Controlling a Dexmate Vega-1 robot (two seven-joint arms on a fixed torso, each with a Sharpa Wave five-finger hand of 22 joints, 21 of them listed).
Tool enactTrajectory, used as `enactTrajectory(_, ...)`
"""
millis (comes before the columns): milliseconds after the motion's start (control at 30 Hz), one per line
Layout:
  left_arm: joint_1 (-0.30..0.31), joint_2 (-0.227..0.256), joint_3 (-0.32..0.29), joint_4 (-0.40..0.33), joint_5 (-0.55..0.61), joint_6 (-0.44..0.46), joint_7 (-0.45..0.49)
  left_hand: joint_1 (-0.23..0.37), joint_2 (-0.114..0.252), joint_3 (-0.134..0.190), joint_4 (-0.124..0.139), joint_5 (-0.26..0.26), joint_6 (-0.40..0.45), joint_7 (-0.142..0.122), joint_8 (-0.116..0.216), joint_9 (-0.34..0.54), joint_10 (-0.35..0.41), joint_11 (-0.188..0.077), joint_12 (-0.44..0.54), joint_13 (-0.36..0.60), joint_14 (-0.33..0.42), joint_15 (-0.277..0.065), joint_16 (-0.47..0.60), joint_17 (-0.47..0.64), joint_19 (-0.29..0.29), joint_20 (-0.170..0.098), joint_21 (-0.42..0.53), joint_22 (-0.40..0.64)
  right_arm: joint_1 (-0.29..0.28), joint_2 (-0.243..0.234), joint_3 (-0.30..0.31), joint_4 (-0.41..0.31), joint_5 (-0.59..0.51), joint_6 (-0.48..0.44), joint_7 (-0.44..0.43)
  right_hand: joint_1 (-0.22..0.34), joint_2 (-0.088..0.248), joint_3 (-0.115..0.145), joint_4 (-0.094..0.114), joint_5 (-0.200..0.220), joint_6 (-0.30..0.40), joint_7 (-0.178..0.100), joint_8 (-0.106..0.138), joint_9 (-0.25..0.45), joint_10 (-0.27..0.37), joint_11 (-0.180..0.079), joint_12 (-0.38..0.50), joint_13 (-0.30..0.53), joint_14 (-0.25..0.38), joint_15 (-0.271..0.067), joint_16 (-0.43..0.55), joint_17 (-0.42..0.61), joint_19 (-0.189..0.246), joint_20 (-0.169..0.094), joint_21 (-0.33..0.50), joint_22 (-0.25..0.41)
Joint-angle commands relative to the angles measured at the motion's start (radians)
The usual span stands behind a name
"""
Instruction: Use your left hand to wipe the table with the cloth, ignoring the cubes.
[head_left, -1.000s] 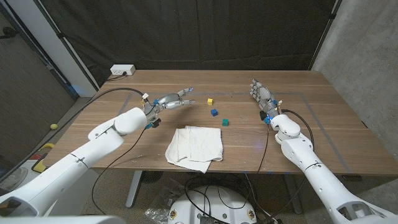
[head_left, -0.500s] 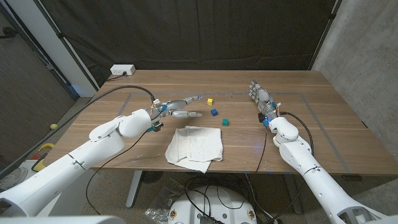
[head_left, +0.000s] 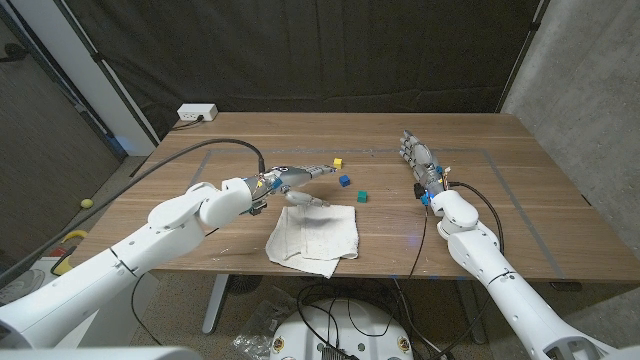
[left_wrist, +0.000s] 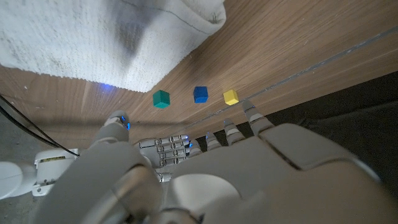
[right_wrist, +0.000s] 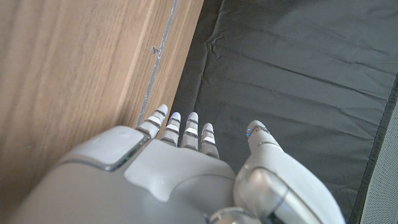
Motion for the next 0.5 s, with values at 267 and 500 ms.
enactTrajectory(267, -0.056, -0.02, 0.077, -0.088, 0.306, -0.036, -0.179, 0.133, -0.061, -0.016, -0.087, 0.035, 0.046, 0.004, 0.05, 0.012, 0.068, -0.002, 0.026, 0.007, 0.049, -0.024, 0.011, 0.004, 0.039, -0.006, 0.021, 0.002, -0.007, 0.004, 0.002, 0.015, 0.009, 0.013, -0.013, 0.001, 0.002, 0.0, -0.003, 0.005, 0.007, 0.002, 0.003, 0.003, 0.013, 0.002, 0.007, 0.003, 0.011, 0.003, 0.006, 0.003, 0.009, 0.0, 0.01, 0.003)
enactTrajectory(500, -0.085, -0.042, 0.101, -0.102, 0.368, -0.058, -0.264, 0.159, -0.081, -0.033, -0.103, 0.044, 0.069, 0.005, 0.059, 0.013, 0.07, 0.023, 0.025, 0.009, 0.053, -0.011, 0.01, 0.005, 0.051, -0.002, 0.024, 0.001, 0.006, 0.013, 0.003, 0.043, 0.011, 0.028, -0.01, -0.003, 0.003, -0.003, -0.002, 0.004, 0.008, 0.003, 0.003, 0.004, 0.013, 0.004, 0.007, 0.004, 0.015, 0.003, 0.007, 0.004, 0.009, 0.001, 0.01, 0.004)
